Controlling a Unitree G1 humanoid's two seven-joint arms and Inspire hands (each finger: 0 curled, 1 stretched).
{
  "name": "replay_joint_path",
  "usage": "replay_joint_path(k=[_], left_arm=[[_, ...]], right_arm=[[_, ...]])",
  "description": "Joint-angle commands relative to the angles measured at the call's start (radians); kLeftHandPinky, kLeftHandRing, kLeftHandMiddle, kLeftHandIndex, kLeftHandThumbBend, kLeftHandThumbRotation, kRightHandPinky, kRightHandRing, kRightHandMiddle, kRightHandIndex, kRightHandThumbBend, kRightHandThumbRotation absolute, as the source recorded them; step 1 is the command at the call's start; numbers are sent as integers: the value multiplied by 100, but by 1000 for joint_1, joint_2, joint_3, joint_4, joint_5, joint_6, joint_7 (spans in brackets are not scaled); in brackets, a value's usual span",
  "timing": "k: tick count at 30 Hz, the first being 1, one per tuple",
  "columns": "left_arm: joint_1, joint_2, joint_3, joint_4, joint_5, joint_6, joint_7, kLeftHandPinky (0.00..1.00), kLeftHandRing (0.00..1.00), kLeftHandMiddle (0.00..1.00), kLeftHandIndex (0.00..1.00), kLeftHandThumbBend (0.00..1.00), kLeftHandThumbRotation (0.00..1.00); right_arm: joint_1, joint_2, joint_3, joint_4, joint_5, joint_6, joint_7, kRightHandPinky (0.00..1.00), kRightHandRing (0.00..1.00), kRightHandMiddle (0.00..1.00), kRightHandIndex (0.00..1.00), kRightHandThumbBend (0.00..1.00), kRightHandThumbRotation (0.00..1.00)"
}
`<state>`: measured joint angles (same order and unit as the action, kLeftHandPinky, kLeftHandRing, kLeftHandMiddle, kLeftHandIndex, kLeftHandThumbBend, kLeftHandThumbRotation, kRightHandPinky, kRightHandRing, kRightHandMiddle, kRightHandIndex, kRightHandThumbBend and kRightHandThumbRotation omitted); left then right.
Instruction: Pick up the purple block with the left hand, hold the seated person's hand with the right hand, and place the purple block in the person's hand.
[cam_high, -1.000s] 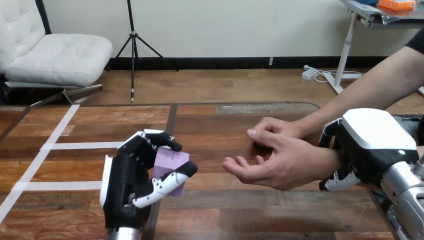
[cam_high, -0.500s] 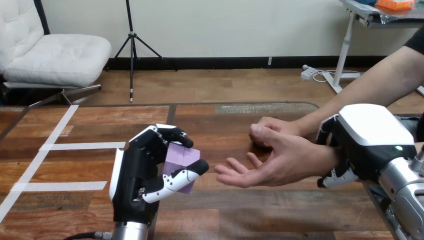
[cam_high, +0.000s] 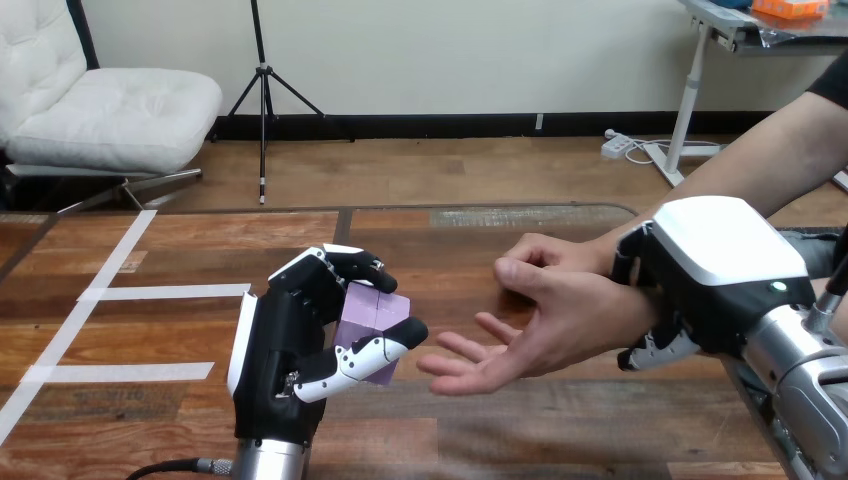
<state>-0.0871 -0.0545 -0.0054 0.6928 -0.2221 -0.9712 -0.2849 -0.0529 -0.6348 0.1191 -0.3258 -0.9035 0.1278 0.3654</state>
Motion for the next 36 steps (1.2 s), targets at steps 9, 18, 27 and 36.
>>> replay_joint_path(k=[9,18,27,36], left_arm=[[-122,-76,-39,-57,14,-5,7,37,44,50,49,87,5],[-155,-75,-52,-57,28,13,20,38,45,50,50,87,6],[-192,-81,-65,-66,25,66,18,40,46,51,50,86,6],[-228,-85,-82,-75,17,124,17,40,46,51,50,87,6]], right_arm=[[-119,26,12,0,-4,-33,-30,28,34,44,48,81,0],[-128,37,18,19,-8,-44,-46,30,36,45,48,81,0],[-129,43,23,35,-5,-48,-54,31,38,46,49,81,0],[-129,40,31,49,-8,-61,-68,32,39,47,50,82,0]])
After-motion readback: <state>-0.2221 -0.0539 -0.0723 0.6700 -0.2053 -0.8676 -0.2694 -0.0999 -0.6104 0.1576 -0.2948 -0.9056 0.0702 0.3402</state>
